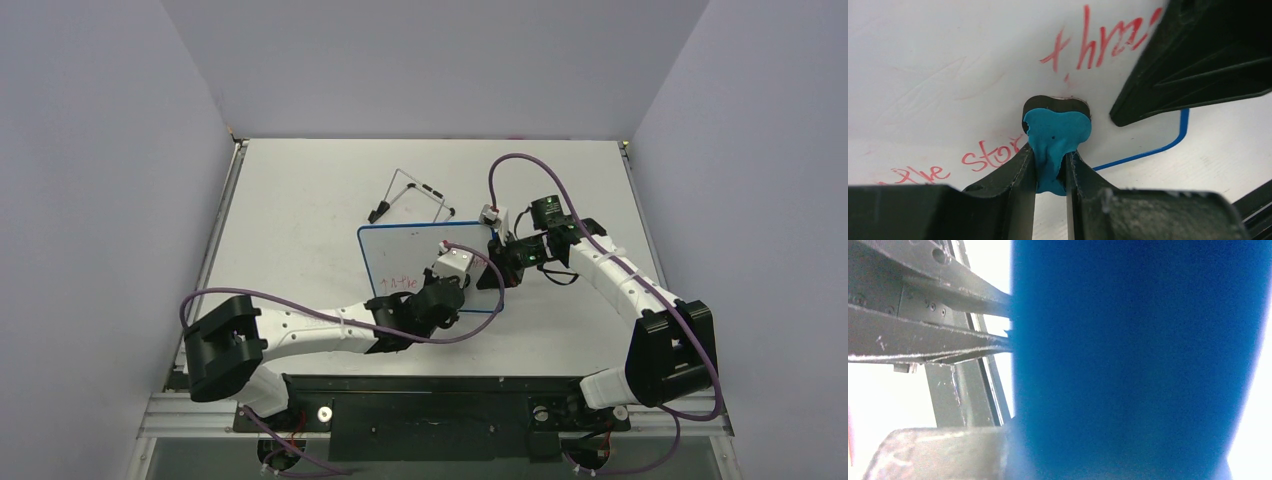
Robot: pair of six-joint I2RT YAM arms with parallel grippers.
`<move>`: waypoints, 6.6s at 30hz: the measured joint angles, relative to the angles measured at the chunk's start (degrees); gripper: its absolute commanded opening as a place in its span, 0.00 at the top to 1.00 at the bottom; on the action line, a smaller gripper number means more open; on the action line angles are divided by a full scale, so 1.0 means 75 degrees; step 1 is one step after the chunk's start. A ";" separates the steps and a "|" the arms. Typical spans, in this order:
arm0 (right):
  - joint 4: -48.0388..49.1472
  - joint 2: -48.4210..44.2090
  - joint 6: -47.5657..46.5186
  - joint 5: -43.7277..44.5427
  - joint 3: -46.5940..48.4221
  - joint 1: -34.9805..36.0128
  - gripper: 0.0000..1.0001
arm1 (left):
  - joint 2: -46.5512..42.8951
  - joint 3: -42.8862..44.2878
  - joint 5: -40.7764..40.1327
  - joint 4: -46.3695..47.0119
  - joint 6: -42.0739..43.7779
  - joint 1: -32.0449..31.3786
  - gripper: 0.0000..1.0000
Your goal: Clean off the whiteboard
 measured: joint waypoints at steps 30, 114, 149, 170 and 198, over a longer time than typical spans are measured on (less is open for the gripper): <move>0.0207 0.0000 0.0020 0.0082 0.0000 -0.0003 1.00 | 0.0452 0.1472 -0.0399 -0.0988 0.0332 0.0073 1.00; 0.0070 -0.0017 0.0000 0.0041 0.0000 0.0000 1.00 | 0.0527 0.1329 -0.1008 -0.0055 0.3800 -0.0172 1.00; 0.0032 -0.0017 -0.0023 0.0023 0.0000 -0.0044 1.00 | 0.0781 0.1539 -0.1058 -0.0866 0.4383 -0.0303 1.00; -0.0015 -0.0020 0.0023 0.0012 0.0000 -0.0050 1.00 | 0.0895 0.2634 -0.0921 -0.0705 0.4806 -0.0073 1.00; -0.0268 -0.0020 -0.0029 -0.0076 0.0000 -0.0050 1.00 | 0.1119 0.2011 -0.1332 -0.1472 0.4205 -0.0740 1.00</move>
